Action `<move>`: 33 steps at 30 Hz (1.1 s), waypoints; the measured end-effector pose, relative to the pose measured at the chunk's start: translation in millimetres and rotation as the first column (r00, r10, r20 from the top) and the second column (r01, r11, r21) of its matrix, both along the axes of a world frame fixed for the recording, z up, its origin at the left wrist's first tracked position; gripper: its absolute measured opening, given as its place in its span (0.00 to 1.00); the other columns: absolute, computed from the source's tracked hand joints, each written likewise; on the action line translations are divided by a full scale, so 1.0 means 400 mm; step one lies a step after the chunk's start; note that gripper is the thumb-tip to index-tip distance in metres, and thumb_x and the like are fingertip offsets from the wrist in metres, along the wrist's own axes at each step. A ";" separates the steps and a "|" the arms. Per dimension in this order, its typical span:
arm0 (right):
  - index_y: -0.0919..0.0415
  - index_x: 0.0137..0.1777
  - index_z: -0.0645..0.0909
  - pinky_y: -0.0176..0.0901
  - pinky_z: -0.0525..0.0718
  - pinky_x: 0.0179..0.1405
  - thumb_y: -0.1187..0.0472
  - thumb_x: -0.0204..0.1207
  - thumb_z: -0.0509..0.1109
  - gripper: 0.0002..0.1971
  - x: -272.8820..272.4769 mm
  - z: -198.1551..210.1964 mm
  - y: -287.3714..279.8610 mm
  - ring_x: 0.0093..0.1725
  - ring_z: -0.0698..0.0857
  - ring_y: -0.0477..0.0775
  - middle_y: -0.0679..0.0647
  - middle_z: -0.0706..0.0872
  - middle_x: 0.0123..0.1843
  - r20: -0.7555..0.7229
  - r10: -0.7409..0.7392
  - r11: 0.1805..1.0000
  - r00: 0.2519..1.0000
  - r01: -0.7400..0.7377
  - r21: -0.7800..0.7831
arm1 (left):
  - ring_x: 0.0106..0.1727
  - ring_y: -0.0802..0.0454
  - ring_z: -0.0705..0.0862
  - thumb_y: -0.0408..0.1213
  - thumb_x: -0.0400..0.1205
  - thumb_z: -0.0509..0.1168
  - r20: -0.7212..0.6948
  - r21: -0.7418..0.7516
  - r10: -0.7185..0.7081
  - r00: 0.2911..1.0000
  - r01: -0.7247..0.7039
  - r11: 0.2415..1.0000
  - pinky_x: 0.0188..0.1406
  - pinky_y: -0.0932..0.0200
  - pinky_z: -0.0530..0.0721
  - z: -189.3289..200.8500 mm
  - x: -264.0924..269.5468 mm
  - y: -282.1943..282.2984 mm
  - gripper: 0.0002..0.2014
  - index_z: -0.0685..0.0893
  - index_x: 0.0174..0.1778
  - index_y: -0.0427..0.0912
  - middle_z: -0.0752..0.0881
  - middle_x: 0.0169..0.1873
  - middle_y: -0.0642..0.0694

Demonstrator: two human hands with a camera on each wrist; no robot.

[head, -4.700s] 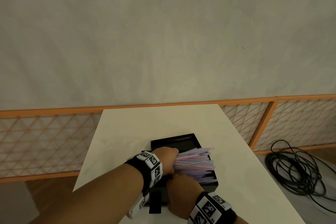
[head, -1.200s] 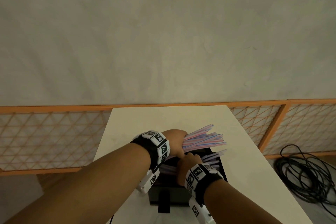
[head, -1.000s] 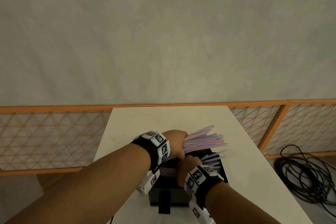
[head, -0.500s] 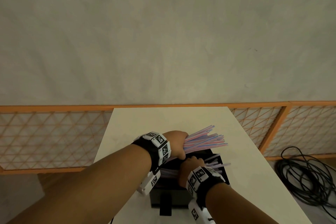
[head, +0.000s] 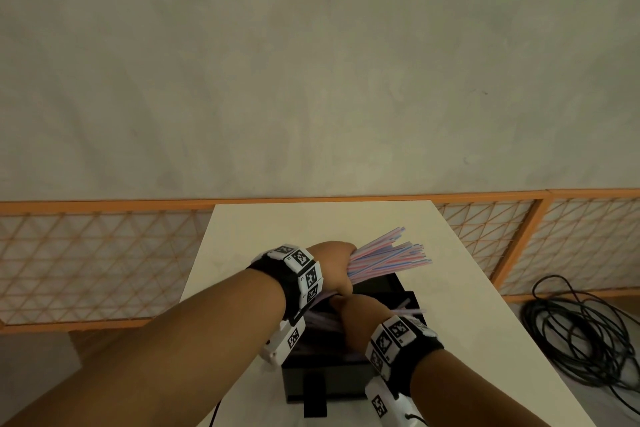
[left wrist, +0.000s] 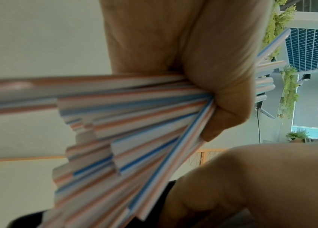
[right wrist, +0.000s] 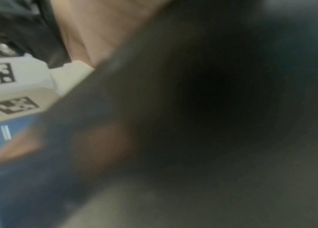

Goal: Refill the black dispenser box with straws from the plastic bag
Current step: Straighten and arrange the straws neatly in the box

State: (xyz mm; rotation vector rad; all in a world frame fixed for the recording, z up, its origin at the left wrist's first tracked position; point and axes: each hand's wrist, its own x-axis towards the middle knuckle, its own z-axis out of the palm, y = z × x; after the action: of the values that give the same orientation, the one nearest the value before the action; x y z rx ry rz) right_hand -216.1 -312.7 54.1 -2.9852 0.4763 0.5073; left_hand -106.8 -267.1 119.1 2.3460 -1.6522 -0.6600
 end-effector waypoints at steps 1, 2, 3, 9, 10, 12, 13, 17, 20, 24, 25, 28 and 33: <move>0.60 0.65 0.72 0.56 0.84 0.56 0.62 0.73 0.68 0.20 -0.001 0.003 -0.003 0.57 0.84 0.65 0.61 0.83 0.60 0.001 0.012 1.000 1.000 -0.012 0.003 | 0.44 0.42 0.81 0.33 0.68 0.73 0.003 -0.002 0.002 1.000 -0.002 1.000 0.46 0.49 0.82 -0.001 0.000 0.001 0.21 0.79 0.57 0.37 0.80 0.45 0.41; 0.61 0.66 0.73 0.55 0.84 0.55 0.64 0.73 0.68 0.20 -0.001 0.006 -0.007 0.57 0.84 0.65 0.61 0.83 0.60 -0.003 0.030 0.999 1.000 -0.030 -0.016 | 0.45 0.42 0.81 0.33 0.68 0.73 0.005 -0.006 0.005 1.000 -0.004 1.000 0.46 0.49 0.83 -0.001 0.000 0.002 0.22 0.79 0.57 0.37 0.80 0.45 0.41; 0.62 0.66 0.73 0.55 0.83 0.54 0.65 0.74 0.67 0.20 0.000 0.010 -0.009 0.57 0.84 0.65 0.62 0.84 0.60 -0.010 0.051 0.997 0.999 -0.051 -0.051 | 0.46 0.42 0.81 0.33 0.68 0.73 0.005 -0.008 0.009 1.000 -0.009 1.000 0.47 0.49 0.83 -0.001 0.001 0.004 0.22 0.79 0.58 0.37 0.80 0.45 0.41; 0.63 0.63 0.78 0.56 0.78 0.58 0.61 0.79 0.62 0.14 -0.005 0.037 0.011 0.61 0.81 0.66 0.63 0.83 0.62 -0.009 0.165 0.953 0.986 -0.162 -0.257 | 0.47 0.43 0.81 0.34 0.69 0.73 -0.017 0.005 0.022 1.000 -0.021 1.000 0.47 0.50 0.81 -0.004 0.009 0.010 0.23 0.78 0.60 0.38 0.80 0.47 0.41; 0.65 0.62 0.79 0.56 0.78 0.58 0.62 0.80 0.61 0.14 -0.005 0.034 0.013 0.62 0.81 0.66 0.63 0.83 0.62 -0.032 0.139 0.958 0.990 -0.143 -0.250 | 0.47 0.44 0.81 0.34 0.69 0.74 -0.015 0.003 0.022 1.000 -0.022 1.000 0.47 0.50 0.81 -0.003 0.010 0.010 0.23 0.78 0.60 0.38 0.80 0.46 0.42; 0.68 0.59 0.80 0.55 0.80 0.56 0.66 0.81 0.58 0.13 -0.004 0.018 0.010 0.62 0.81 0.66 0.64 0.83 0.61 -0.088 0.113 0.971 0.990 -0.129 -0.203 | 0.46 0.44 0.80 0.34 0.69 0.74 -0.010 0.002 0.022 1.000 -0.022 1.000 0.48 0.49 0.82 -0.003 0.009 0.009 0.23 0.78 0.60 0.37 0.79 0.46 0.42; 0.69 0.59 0.80 0.56 0.80 0.57 0.67 0.81 0.56 0.14 -0.002 0.009 0.009 0.62 0.81 0.66 0.65 0.83 0.62 -0.114 0.122 0.976 0.986 -0.140 -0.168 | 0.46 0.44 0.80 0.34 0.69 0.74 -0.010 0.004 0.021 1.000 -0.021 1.000 0.48 0.49 0.82 -0.003 0.008 0.009 0.23 0.78 0.60 0.37 0.79 0.46 0.42; 0.68 0.64 0.80 0.55 0.82 0.58 0.67 0.80 0.56 0.16 0.004 -0.012 0.019 0.61 0.82 0.67 0.65 0.83 0.62 -0.060 0.157 0.985 0.986 -0.161 -0.068 | 0.46 0.43 0.81 0.34 0.69 0.74 -0.014 0.003 0.013 1.000 -0.013 1.000 0.48 0.49 0.82 -0.001 0.004 0.008 0.23 0.78 0.59 0.37 0.79 0.46 0.42; 0.63 0.58 0.82 0.50 0.77 0.45 0.62 0.78 0.59 0.14 -0.008 0.003 0.020 0.56 0.82 0.65 0.62 0.85 0.56 0.081 0.079 0.983 0.994 -0.064 -0.172 | 0.47 0.43 0.81 0.34 0.69 0.74 -0.011 -0.002 0.013 1.000 -0.013 1.000 0.47 0.50 0.81 0.001 0.002 0.008 0.23 0.78 0.60 0.37 0.79 0.46 0.42; 0.61 0.64 0.77 0.53 0.77 0.59 0.52 0.81 0.57 0.17 -0.032 -0.014 0.007 0.64 0.79 0.63 0.60 0.81 0.64 0.081 -0.149 0.973 0.985 0.161 -0.164 | 0.49 0.40 0.83 0.34 0.69 0.73 -0.007 -0.001 0.015 1.000 -0.015 1.000 0.48 0.48 0.83 0.003 0.003 0.013 0.22 0.78 0.58 0.37 0.80 0.46 0.41; 0.61 0.65 0.75 0.54 0.76 0.62 0.53 0.82 0.56 0.18 -0.038 -0.021 0.007 0.65 0.78 0.63 0.61 0.80 0.66 0.031 -0.151 0.975 0.988 0.154 -0.162 | 0.50 0.39 0.83 0.34 0.69 0.74 -0.009 0.002 0.017 1.000 -0.017 1.000 0.49 0.47 0.83 0.002 0.003 0.014 0.22 0.78 0.58 0.37 0.80 0.46 0.41; 0.62 0.67 0.75 0.54 0.76 0.64 0.57 0.82 0.56 0.17 -0.051 -0.027 0.010 0.67 0.77 0.63 0.61 0.79 0.68 -0.050 -0.053 0.990 0.997 0.046 -0.135 | 0.50 0.39 0.84 0.34 0.69 0.74 -0.010 0.006 0.020 1.000 -0.020 1.000 0.50 0.47 0.83 0.000 0.001 0.015 0.22 0.78 0.58 0.37 0.80 0.46 0.42; 0.64 0.64 0.76 0.51 0.78 0.58 0.58 0.80 0.59 0.16 -0.040 -0.005 0.000 0.64 0.79 0.63 0.62 0.79 0.65 0.018 -0.053 0.996 0.998 0.054 -0.066 | 0.52 0.38 0.84 0.34 0.69 0.73 0.007 0.013 0.004 1.000 -0.004 1.000 0.49 0.47 0.83 0.001 -0.007 0.011 0.22 0.78 0.59 0.37 0.80 0.46 0.41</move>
State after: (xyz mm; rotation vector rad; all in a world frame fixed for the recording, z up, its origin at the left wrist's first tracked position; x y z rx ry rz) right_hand -231.9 -312.8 52.2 -3.0277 0.5820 0.4717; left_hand -109.7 -262.7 119.4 2.3625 -1.6504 -0.6646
